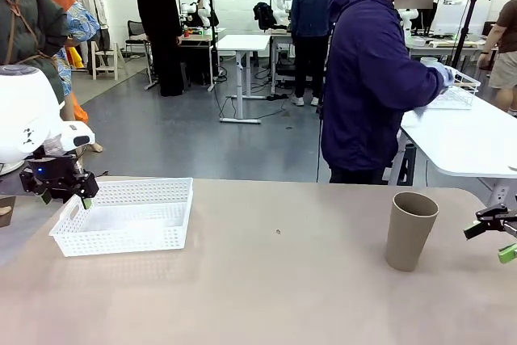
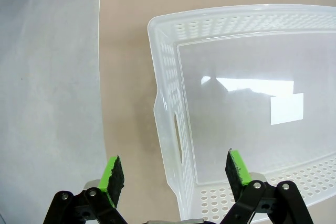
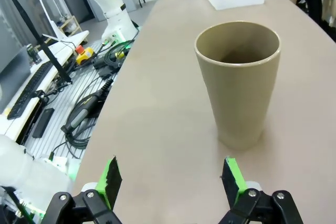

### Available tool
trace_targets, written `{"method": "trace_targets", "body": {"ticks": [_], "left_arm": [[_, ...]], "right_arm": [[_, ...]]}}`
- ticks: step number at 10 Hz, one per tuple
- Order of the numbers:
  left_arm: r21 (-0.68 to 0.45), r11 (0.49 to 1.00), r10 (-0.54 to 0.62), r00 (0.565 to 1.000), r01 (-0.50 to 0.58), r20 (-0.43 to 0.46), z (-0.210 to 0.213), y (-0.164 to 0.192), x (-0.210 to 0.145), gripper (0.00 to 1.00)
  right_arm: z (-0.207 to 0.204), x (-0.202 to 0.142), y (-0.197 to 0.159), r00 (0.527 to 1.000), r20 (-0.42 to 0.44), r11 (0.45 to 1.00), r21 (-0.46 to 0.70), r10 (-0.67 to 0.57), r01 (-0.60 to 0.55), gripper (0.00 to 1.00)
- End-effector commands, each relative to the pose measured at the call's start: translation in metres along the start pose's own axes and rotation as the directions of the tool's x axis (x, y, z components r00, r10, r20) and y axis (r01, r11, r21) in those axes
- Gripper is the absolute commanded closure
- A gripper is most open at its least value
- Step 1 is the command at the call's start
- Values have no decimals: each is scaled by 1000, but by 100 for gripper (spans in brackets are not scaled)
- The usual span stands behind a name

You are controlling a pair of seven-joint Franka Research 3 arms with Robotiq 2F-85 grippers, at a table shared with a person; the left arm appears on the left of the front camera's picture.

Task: Clean and organize the cups into the basket.
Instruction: Pick up the Organizing basket and move it to the center of the table, then pick up the Reusable plastic cup from the right side of the table and place it inside the Organizing basket.

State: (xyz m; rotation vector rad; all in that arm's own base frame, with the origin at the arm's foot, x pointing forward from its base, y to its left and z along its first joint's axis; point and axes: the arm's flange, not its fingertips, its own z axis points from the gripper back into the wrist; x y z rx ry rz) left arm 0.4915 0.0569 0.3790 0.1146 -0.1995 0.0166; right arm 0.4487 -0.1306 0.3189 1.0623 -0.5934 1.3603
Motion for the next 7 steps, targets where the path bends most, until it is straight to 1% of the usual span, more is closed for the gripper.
{"method": "trace_targets", "body": {"ticks": [1, 6, 7], "left_arm": [[1, 1000, -2, 1000, 2, -2, -2, 0, 2, 0], [0, 1000, 0, 1000, 0, -3, -1, 0, 0, 0], [-33, 999, -32, 999, 32, 3, -6, -1, -4, 0]], "right_arm": [[1, 6, 1, 1000, 6, 1000, 8, 20, -20, 0], [2, 4, 0, 1000, 2, 1000, 3, 9, -9, 0], [-13, 8, -5, 999, 0, 996, -68, 51, -51, 0]]}}
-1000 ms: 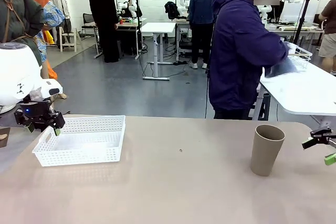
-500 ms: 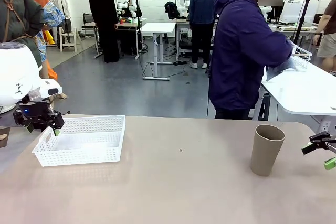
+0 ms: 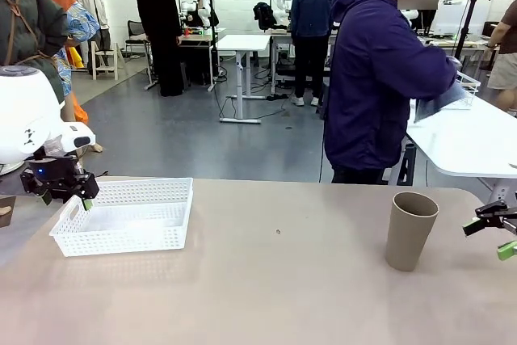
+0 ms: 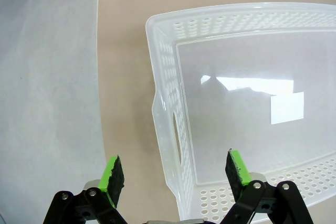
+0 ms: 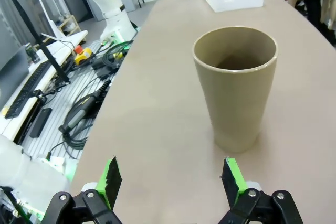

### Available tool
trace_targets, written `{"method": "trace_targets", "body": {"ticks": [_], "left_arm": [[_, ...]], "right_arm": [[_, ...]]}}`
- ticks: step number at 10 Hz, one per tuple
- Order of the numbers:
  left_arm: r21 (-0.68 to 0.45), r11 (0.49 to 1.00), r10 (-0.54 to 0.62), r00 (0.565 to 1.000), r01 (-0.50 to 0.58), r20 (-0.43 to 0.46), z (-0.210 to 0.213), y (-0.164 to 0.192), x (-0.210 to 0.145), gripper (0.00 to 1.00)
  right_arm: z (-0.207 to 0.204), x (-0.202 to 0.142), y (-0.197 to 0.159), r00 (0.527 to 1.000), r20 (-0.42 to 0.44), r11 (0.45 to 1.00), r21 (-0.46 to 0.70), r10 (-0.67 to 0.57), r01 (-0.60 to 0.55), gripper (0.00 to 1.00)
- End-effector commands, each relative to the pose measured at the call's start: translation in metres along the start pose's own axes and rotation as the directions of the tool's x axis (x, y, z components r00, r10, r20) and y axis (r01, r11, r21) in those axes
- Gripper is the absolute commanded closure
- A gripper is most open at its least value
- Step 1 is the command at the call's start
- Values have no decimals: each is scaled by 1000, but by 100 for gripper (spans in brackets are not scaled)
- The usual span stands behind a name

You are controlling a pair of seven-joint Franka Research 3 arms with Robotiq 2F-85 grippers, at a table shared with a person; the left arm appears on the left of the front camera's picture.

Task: Clean and organize the cups into the basket.
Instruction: Pick up the Organizing basket and move it to the center of the table, then pick up the Reusable plastic cup from the right side of the table and place it inside the Organizing basket.

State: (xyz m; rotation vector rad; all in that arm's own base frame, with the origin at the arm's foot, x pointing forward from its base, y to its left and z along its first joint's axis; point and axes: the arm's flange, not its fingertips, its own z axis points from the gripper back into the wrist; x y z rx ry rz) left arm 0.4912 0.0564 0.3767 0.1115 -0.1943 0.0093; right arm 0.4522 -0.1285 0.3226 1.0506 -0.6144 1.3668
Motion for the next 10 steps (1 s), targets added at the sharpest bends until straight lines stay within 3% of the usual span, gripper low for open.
{"method": "trace_targets", "body": {"ticks": [1, 2, 6, 10], "left_arm": [[-34, 999, -29, 999, 30, 27, -3, 2, -8, 0], [-27, 999, -30, 998, 31, 60, 0, 3, -16, 0], [5, 1000, -21, 999, 21, 48, 6, 4, -37, 0], [42, 999, -36, 994, 32, 102, 5, 9, -54, 0]], "right_arm": [[-25, 5, -6, 999, 0, 994, -97, 52, -51, 0], [-34, 4, -9, 997, 6, 992, -101, 74, -73, 0], [-61, 1, -21, 992, 36, 989, -99, 117, -113, 0], [-88, -10, -47, 996, 32, 995, -55, 79, -78, 0]]}}
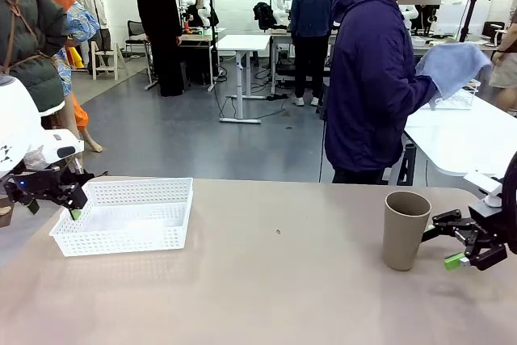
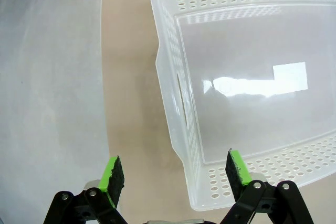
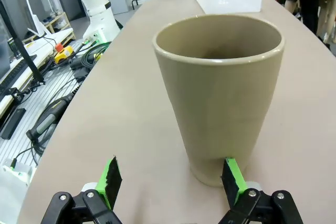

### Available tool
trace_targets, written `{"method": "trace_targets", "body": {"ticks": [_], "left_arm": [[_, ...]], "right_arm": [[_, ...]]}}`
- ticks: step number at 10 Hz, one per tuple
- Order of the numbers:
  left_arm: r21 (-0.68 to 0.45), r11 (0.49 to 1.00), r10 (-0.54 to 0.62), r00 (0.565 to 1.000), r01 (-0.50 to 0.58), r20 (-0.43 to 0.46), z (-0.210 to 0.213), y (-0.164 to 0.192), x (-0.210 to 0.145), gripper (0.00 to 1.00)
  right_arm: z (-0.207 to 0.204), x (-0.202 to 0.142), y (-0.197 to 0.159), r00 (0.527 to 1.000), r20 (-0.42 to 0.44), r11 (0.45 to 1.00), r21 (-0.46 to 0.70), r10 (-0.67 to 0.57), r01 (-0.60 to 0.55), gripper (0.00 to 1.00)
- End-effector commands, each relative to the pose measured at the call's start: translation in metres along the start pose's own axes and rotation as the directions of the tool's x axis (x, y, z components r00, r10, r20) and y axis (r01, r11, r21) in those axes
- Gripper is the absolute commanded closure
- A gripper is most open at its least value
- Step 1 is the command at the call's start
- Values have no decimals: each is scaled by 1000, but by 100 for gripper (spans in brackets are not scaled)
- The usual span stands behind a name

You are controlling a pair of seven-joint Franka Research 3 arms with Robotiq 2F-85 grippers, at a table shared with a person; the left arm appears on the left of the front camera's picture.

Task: Clean and organize the cups into the basket.
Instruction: Pick up the Organizing basket and move it to the center of the table, then pick up the Reusable plastic cup from the right side of the table and place it inside the Organizing basket.

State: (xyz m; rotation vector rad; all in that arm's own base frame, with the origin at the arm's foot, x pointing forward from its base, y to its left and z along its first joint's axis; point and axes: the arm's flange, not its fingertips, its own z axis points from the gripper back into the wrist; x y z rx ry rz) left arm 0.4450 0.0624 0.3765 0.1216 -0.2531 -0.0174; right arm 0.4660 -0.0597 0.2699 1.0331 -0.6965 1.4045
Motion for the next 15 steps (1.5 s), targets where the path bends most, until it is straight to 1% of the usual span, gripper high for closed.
{"method": "trace_targets", "body": {"ticks": [1, 2, 3, 4, 7, 10, 11, 12, 15], "left_arm": [[38, 999, -13, 999, 11, 39, -4, 1, -10, 0], [36, 999, 0, 999, -2, 36, -5, 0, -8, 0], [6, 1000, -5, 1000, 5, 11, 0, 1, -2, 0], [6, 1000, -5, 1000, 5, 11, 0, 1, -2, 0], [6, 1000, -5, 1000, 5, 11, 0, 1, -2, 0], [6, 1000, -5, 1000, 5, 11, 0, 1, -2, 0], [6, 1000, -5, 1000, 5, 11, 0, 1, -2, 0], [6, 1000, -5, 1000, 5, 11, 0, 1, -2, 0], [6, 1000, -5, 1000, 5, 11, 0, 1, -2, 0]], "right_arm": [[-16, -1, -21, 1000, -3, 1000, -21, -1, 1, 0], [-22, -3, -31, 1000, -12, 999, -23, -23, 23, 0], [-26, -5, -39, 999, -12, 999, -19, -39, 38, 0], [-30, -6, -44, 999, -12, 999, -22, -44, 44, 0], [-45, 2, -56, 999, -24, 998, -51, -25, 24, 0], [-51, 15, -57, 1000, 9, 998, -54, 9, -8, 0], [-48, 18, -54, 999, 34, 998, -61, 2, 0, 0], [-49, 9, -56, 1000, -4, 1000, -26, 5, -5, 0], [-49, 9, -56, 1000, -4, 1000, -26, 5, -5, 0]]}}
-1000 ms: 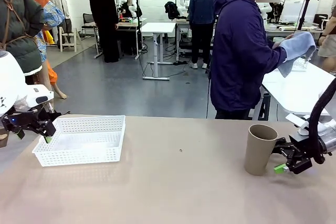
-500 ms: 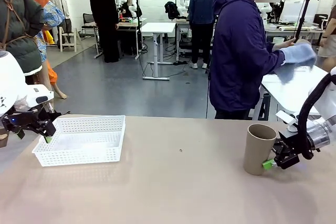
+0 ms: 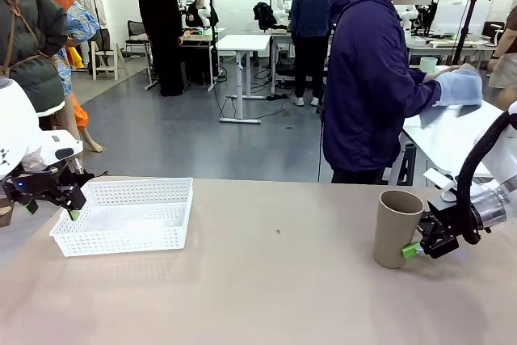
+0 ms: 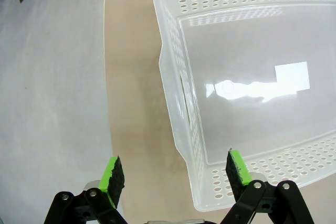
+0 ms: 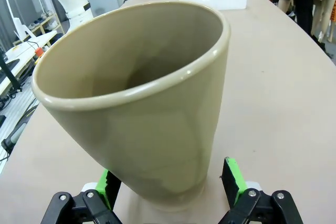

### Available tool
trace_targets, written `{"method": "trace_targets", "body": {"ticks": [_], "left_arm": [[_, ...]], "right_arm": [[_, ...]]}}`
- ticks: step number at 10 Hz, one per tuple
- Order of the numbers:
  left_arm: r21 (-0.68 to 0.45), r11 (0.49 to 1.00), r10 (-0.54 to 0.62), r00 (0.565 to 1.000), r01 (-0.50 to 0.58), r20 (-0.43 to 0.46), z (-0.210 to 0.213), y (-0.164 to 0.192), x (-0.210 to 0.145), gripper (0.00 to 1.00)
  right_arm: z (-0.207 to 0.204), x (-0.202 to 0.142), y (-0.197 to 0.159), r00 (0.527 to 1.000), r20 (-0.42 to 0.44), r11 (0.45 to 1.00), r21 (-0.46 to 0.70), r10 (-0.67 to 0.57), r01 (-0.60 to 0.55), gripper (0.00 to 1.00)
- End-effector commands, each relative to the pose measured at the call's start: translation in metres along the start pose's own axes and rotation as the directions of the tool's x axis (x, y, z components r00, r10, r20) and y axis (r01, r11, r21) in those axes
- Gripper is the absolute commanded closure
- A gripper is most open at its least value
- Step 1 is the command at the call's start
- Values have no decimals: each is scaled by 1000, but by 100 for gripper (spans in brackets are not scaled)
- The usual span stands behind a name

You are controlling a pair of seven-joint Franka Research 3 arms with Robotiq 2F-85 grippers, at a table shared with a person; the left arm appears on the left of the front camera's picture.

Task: Clean and organize the cups into the basket.
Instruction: Pick up the Organizing basket and move it to the center of the table, then pick up the Reusable plastic cup from the right side of the table and place it inside the Organizing basket.

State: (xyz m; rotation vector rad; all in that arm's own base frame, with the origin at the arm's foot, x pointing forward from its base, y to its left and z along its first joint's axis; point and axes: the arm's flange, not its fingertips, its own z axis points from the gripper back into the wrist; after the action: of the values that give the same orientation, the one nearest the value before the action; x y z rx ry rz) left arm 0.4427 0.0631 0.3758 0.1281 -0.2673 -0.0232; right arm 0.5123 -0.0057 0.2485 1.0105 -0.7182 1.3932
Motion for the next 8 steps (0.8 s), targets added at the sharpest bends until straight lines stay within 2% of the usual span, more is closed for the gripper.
{"method": "trace_targets", "body": {"ticks": [1, 2, 3, 5, 8], "left_arm": [[0, 1000, 0, 1000, 0, -4, 0, 0, 0, 0], [0, 1000, 0, 1000, 0, 0, 0, 0, 0, 0], [13, 1000, 24, 998, -24, -53, -2, -4, 1, 0], [7, 999, 44, 994, -44, -96, -1, -5, 1, 0], [-12, 998, 67, 991, -69, -112, -14, -1, 1, 0]], "right_arm": [[-1, 0, 0, 1000, -5, 1000, 3, 1, -1, 0], [0, 0, 0, 1000, 0, 1000, 0, 0, 0, 0], [-6, 3, -3, 1000, 2, 999, -39, 15, -15, 0], [-8, 4, -9, 1000, 29, 994, -108, -7, 10, 0], [-22, 9, -14, 999, 37, 996, -84, 12, -8, 0]]}}
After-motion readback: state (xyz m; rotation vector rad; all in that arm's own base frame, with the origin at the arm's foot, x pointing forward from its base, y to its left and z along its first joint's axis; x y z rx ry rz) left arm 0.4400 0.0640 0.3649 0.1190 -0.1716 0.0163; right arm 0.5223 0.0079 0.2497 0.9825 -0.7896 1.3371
